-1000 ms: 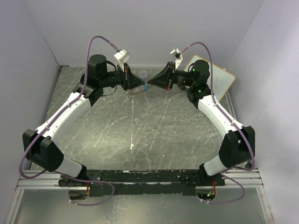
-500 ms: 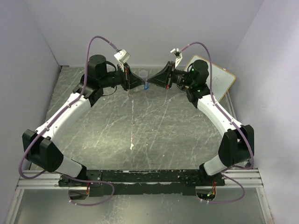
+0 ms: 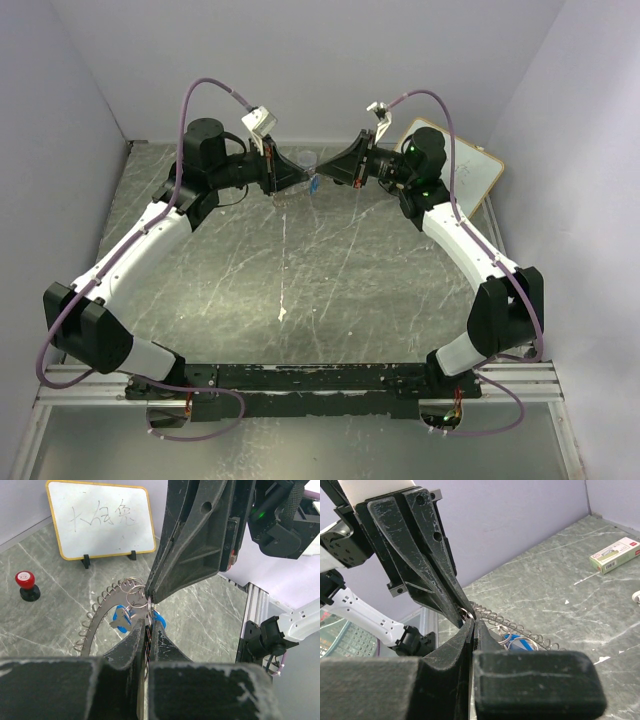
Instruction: Put the keys on the keyring
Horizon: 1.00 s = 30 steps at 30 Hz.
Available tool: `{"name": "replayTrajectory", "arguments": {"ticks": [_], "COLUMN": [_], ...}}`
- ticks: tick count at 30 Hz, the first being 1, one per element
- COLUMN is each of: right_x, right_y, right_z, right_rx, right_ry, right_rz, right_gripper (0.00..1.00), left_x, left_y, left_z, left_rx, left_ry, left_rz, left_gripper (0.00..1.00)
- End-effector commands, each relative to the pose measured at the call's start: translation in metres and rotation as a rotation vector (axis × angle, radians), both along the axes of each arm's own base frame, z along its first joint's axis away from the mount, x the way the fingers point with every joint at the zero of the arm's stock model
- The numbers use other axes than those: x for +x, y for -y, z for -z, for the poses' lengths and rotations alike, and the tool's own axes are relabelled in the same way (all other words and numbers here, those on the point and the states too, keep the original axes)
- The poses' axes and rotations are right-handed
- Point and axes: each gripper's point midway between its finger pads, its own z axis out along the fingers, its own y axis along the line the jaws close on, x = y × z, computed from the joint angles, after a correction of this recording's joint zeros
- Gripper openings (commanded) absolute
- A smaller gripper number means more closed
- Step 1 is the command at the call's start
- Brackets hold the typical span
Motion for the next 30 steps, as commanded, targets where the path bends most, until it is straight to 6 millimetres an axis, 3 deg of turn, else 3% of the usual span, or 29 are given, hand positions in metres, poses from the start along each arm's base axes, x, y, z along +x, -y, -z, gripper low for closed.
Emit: {"name": "replayTrajectory", "arguments": {"ticks": [1, 19, 30], "right_x": [0.009, 0.01, 0.007], "right_y": [0.006, 0.009, 0.011], "right_z": [-0.006, -0.002, -0.003], "right_rx": [0.006, -0.019, -0.034], "right_ry": [-0.009, -0.025, -0.017], "right_rz": [0.038, 0.054, 0.054], "right_gripper": [0.0, 0.0, 0.0], "left_x": [-0.009, -0.005, 0.007], "left_y": [0.0, -0.002, -0.005], "left_z": [-0.029, -0.037, -0.042], "left_rx": [-0.048, -0.07, -0.096], "left_ry": [0.11, 0.131, 0.12], "left_rz": [0.017, -0.016, -0.088], "left_gripper": [0.07, 0.07, 0.07]}}
